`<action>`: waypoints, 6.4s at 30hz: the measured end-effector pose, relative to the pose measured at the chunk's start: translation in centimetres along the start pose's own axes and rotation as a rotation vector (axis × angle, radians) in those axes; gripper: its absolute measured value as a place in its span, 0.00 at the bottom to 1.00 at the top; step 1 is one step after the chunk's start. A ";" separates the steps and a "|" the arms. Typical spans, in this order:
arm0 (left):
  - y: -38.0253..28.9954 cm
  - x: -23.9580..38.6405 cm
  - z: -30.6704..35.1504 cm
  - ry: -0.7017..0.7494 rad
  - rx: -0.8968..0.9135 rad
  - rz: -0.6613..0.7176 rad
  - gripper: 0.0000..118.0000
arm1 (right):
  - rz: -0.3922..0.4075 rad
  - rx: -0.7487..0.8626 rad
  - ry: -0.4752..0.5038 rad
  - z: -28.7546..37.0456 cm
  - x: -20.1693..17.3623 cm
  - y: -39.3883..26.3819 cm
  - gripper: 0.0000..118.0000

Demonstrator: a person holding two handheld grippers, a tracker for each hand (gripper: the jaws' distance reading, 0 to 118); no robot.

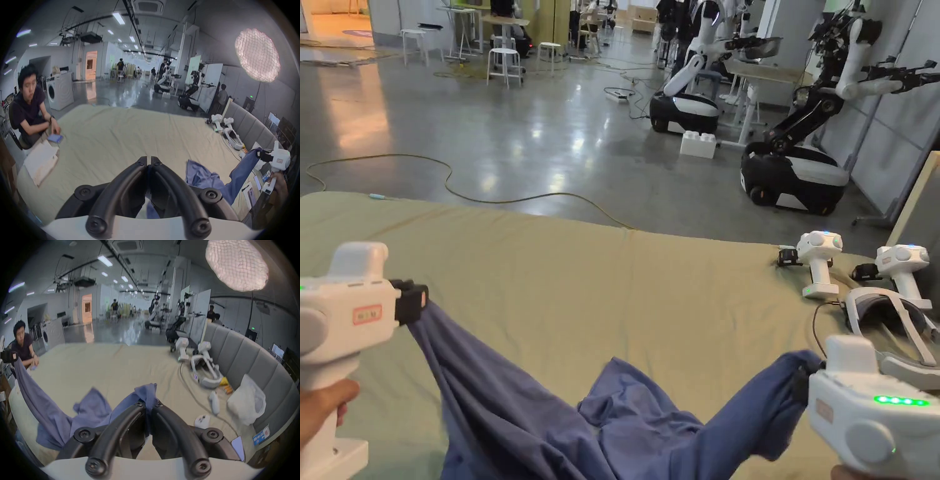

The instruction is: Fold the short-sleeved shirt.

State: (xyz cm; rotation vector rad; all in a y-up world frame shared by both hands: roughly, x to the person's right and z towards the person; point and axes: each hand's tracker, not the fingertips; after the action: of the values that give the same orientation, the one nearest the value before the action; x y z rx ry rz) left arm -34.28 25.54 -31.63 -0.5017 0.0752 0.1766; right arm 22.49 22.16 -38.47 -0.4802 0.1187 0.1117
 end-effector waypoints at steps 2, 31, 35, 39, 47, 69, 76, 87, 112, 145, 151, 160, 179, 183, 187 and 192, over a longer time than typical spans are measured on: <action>2.0 -0.6 0.7 0.023 0.035 -0.020 0.04 | 0.019 0.044 -0.021 0.8 0.5 2.3 0.05; 14.1 -7.5 0.5 0.170 0.186 0.057 0.04 | 0.131 0.217 -0.199 -1.4 5.7 18.9 0.05; 9.4 -8.0 -0.2 0.148 0.137 0.065 0.04 | 0.130 0.179 -0.187 -0.9 5.5 14.4 0.05; 3.3 -8.4 0.2 0.134 0.088 0.084 0.04 | 0.136 0.132 -0.174 0.6 5.3 8.7 0.05; -7.5 -10.0 4.9 0.121 -0.012 0.136 0.04 | 0.135 -0.031 -0.172 5.1 4.9 -2.0 0.05; -21.5 -10.9 6.8 0.271 -0.262 0.069 0.40 | 0.182 -0.293 -0.148 5.7 0.6 -15.7 0.51; -17.1 -5.6 6.8 0.198 -0.063 0.032 0.43 | 0.095 -0.006 -0.068 7.6 -2.8 -11.6 0.56; -12.8 7.3 7.2 0.102 0.240 -0.041 0.35 | -0.024 0.378 0.040 10.3 -12.2 -6.4 0.45; -18.2 -3.8 7.7 0.200 -0.173 0.003 0.00 | 0.043 0.300 0.104 6.8 -17.1 -7.6 0.00; -26.0 -12.7 0.4 0.332 -0.530 0.356 0.05 | 0.190 -0.148 0.191 -11.8 -17.9 -4.4 0.59; -25.1 -12.7 2.4 0.312 -0.481 0.361 0.05 | 0.374 -0.355 0.265 -23.3 -18.7 -1.7 0.58; -24.5 -11.7 2.5 0.325 -0.484 0.307 0.05 | 0.424 -0.615 0.353 -31.2 -19.3 -4.9 0.57; -19.2 -9.5 5.2 0.262 -0.304 0.230 0.05 | 0.350 -0.216 0.372 -18.1 -17.0 0.1 0.03; -14.5 -8.0 6.3 0.227 -0.196 0.155 0.05 | 0.306 -0.057 0.334 -12.6 -14.4 4.5 0.03; -8.5 -8.0 6.4 0.197 -0.084 0.099 0.05 | 0.277 0.096 0.269 -7.3 -11.0 9.5 0.03; 0.6 -6.5 6.8 0.173 0.043 0.038 0.05 | 0.204 0.219 0.193 -2.0 -6.9 15.0 0.03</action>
State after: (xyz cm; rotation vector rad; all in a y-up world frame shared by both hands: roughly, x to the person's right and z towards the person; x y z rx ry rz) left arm -40.58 28.34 -25.25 -0.4724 0.2571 0.1682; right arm 13.46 33.93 -46.09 -0.2584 0.3656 0.2495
